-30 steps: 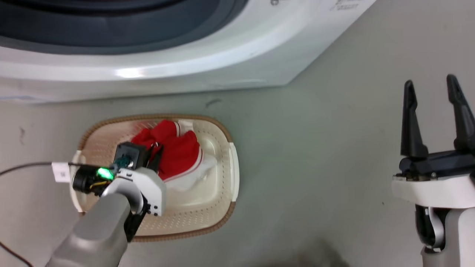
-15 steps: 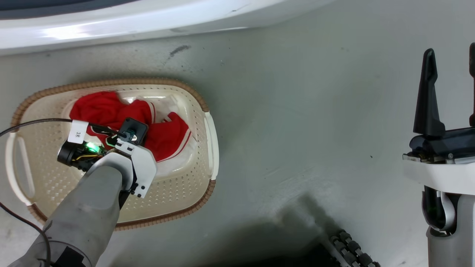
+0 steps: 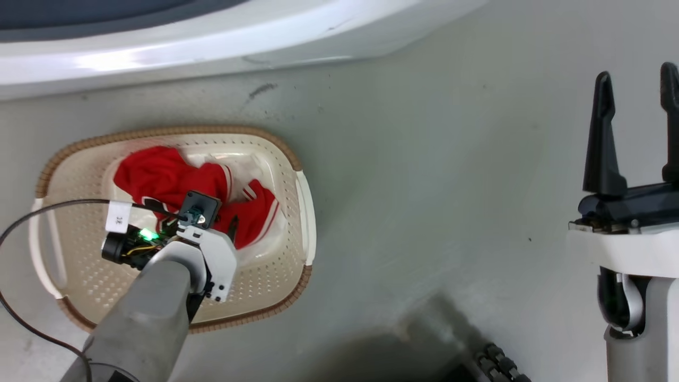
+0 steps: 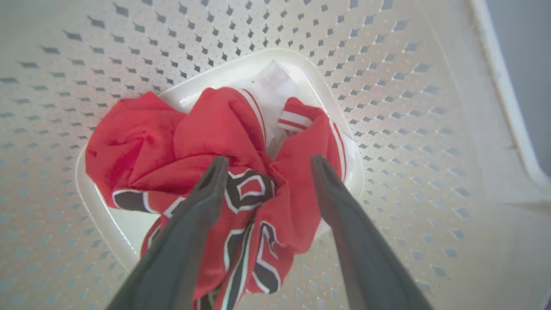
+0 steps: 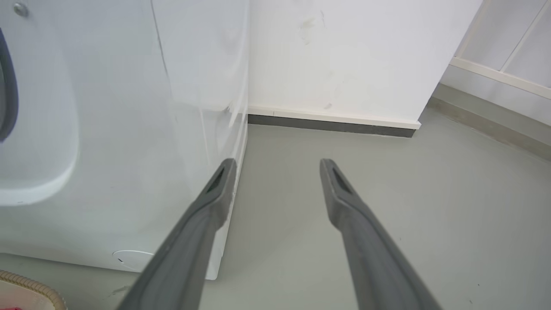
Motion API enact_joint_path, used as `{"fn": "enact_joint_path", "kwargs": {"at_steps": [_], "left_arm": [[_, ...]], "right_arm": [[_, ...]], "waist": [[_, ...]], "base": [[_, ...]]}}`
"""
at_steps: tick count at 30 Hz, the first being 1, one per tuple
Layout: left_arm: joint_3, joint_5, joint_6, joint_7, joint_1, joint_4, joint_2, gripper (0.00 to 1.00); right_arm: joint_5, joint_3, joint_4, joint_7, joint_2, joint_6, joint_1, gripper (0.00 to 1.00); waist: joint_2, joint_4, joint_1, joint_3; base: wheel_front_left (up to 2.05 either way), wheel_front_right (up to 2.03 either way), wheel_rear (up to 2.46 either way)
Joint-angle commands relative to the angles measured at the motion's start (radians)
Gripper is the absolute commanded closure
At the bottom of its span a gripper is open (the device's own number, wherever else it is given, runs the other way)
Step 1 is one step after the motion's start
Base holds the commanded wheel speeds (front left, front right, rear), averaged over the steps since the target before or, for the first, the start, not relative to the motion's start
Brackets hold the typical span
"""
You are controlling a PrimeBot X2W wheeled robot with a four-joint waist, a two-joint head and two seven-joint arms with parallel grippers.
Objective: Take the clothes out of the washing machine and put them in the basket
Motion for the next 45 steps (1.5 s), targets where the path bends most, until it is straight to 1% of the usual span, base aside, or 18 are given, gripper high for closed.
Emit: {"fn": "enact_joint_path", "kwargs": {"at_steps": [1, 4, 6, 8, 13, 17, 24, 31, 34, 35, 39, 42, 45], "left_arm": [[0.012, -0.007, 0.007, -0.011, 0.013, -0.006, -0.005, 0.0], [0.037, -0.028, 0.012, -0.02, 0.055, -0.033, -0.029, 0.0], [0.061, -0.03, 0.022, -0.022, 0.073, -0.087, -0.03, 0.0], [0.1, -0.029, 0.042, -0.022, 0.111, -0.161, -0.019, 0.0], [0.207, 0.011, 0.08, -0.021, 0.22, -0.337, -0.005, 0.0], [0.301, 0.063, 0.101, -0.021, 0.307, -0.47, 0.001, 0.0], [0.472, 0.164, 0.107, -0.021, 0.436, -0.688, -0.031, 0.0], [0.616, 0.253, 0.091, -0.021, 0.541, -0.854, -0.071, 0.0], [0.661, 0.277, 0.072, -0.021, 0.551, -0.889, -0.088, 0.0], [0.689, 0.299, 0.049, -0.021, 0.526, -0.874, -0.09, 0.0], [0.717, 0.329, 0.034, -0.021, 0.459, -0.838, -0.083, 0.0], [0.738, 0.335, 0.015, -0.021, 0.371, -0.799, -0.07, 0.0], [0.744, 0.344, 0.008, -0.021, 0.309, -0.759, -0.062, 0.0]], "right_arm": [[-0.008, 0.004, 0.005, -0.002, 0.001, -0.001, 0.014, 0.0], [-0.021, 0.013, 0.015, -0.002, 0.001, -0.001, 0.041, 0.0], [-0.027, 0.019, 0.022, -0.002, 0.001, -0.001, 0.06, 0.0], [-0.035, 0.027, 0.027, -0.002, 0.001, -0.001, 0.078, 0.0], [-0.047, 0.027, 0.038, -0.002, 0.001, -0.001, 0.122, 0.0], [-0.057, 0.031, 0.045, -0.002, 0.001, -0.001, 0.153, 0.0], [-0.069, 0.03, 0.059, -0.002, 0.001, -0.001, 0.201, 0.0], [-0.065, 0.041, 0.068, -0.002, 0.001, -0.001, 0.243, 0.0], [-0.062, 0.043, 0.067, -0.002, 0.001, -0.001, 0.253, 0.0], [-0.057, 0.049, 0.068, -0.002, 0.001, -0.001, 0.249, 0.0], [-0.053, 0.055, 0.063, -0.002, 0.001, -0.001, 0.229, 0.0], [-0.05, 0.059, 0.057, -0.002, 0.001, -0.001, 0.212, 0.0], [-0.048, 0.061, 0.054, -0.002, 0.001, -0.001, 0.2, 0.0]], "waist": [[0.0, 0.026, -0.0001, -0.056], [0.0, 0.053, -0.0001, -0.128], [0.0, 0.07, -0.0001, -0.172], [0.0, 0.084, -0.0001, -0.213], [0.0, 0.114, -0.0001, -0.305], [0.0, 0.136, -0.0001, -0.362], [0.0, 0.165, -0.0001, -0.452], [0.0, 0.167, -0.0001, -0.528], [0.0, 0.162, -0.0001, -0.544], [0.0, 0.15, -0.0001, -0.544], [0.0, 0.128, -0.0001, -0.523], [0.0, 0.111, -0.0001, -0.49], [0.0, 0.1, -0.0001, -0.464]], "base": [[0.0, 0.0, 0.0], [0.0, 0.0, 0.0], [0.0, 0.0, 0.0], [0.0, 0.0, 0.0], [0.0, 0.0, 0.0], [0.0, 0.0, 0.0], [0.0, 0.0, 0.0], [0.0, 0.0, 0.0], [0.0, 0.0, 0.0], [0.0, 0.0, 0.0], [0.0, 0.0, 0.0], [0.0, 0.0, 0.0], [0.0, 0.0, 0.0]]}}
